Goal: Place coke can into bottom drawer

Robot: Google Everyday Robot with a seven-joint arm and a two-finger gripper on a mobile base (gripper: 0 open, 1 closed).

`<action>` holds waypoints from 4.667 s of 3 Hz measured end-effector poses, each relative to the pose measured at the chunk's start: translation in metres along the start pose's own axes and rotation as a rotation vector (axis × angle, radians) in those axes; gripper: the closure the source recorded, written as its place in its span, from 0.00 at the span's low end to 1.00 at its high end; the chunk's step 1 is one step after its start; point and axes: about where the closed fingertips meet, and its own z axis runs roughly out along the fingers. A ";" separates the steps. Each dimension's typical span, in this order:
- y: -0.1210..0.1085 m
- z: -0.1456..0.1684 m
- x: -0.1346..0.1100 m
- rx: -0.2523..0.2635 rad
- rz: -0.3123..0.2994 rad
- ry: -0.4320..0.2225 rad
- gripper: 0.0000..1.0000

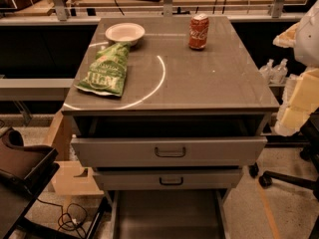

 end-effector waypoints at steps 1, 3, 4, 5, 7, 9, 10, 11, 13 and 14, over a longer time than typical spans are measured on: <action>0.000 0.000 0.000 0.000 0.000 0.000 0.00; -0.062 0.033 0.009 0.147 0.213 -0.121 0.00; -0.096 0.064 0.018 0.218 0.347 -0.221 0.00; -0.130 0.090 0.010 0.280 0.439 -0.345 0.00; -0.223 0.086 -0.027 0.499 0.498 -0.645 0.00; -0.240 0.072 -0.029 0.576 0.508 -0.689 0.00; -0.249 0.086 -0.043 0.560 0.539 -0.757 0.00; -0.277 0.106 -0.069 0.548 0.584 -0.891 0.00; -0.323 0.130 -0.108 0.531 0.609 -1.038 0.00; -0.334 0.140 -0.122 0.524 0.608 -1.043 0.00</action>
Offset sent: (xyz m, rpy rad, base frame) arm 0.0722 -0.0146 -0.0148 0.1670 -0.1794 -0.2036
